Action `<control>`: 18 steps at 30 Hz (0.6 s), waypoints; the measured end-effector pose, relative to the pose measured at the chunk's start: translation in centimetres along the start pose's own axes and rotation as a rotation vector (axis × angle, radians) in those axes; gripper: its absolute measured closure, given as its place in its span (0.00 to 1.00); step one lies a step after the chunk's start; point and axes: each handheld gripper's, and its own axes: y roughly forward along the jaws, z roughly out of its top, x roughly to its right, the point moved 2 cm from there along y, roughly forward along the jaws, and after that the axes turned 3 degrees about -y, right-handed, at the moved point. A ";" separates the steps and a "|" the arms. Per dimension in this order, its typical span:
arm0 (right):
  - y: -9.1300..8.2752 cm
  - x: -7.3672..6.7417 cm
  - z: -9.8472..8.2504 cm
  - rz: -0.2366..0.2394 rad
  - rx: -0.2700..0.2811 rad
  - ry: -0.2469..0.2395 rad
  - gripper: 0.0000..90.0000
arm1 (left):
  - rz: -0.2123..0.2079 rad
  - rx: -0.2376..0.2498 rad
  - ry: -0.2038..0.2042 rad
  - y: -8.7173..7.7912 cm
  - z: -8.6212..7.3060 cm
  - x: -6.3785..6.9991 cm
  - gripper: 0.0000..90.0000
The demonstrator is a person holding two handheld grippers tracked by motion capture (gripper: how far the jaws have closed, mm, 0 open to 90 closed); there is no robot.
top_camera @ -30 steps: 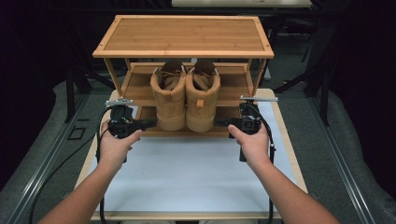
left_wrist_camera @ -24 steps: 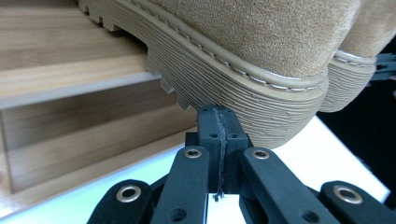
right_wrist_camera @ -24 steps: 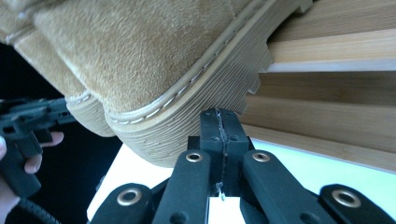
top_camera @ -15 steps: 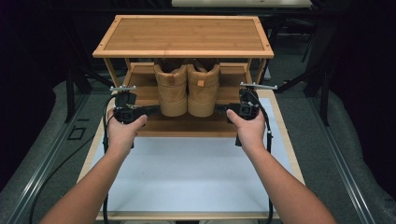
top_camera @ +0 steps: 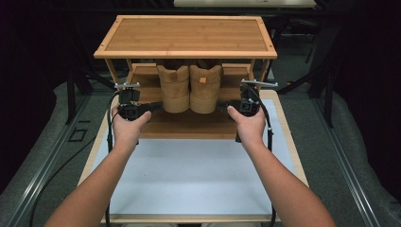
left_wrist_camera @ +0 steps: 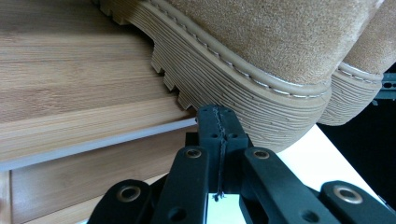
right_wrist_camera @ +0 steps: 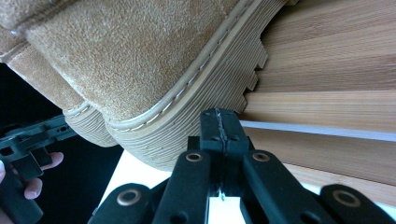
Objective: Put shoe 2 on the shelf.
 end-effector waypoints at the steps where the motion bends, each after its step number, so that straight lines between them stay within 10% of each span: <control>1: 0.0 0.0 0.0 0.003 0.000 0.003 1.00 | -0.007 0.001 -0.001 0.0 0.0 0.0 1.00; 11: -1.7 0.0 -0.7 -0.003 -0.043 -0.056 1.00 | -0.038 -0.029 0.037 -2.1 -1.2 -0.3 1.00; 18: -3.8 2.1 -3.6 -0.083 -0.091 -0.115 1.00 | -0.016 -0.068 0.029 -3.8 -4.7 -3.1 1.00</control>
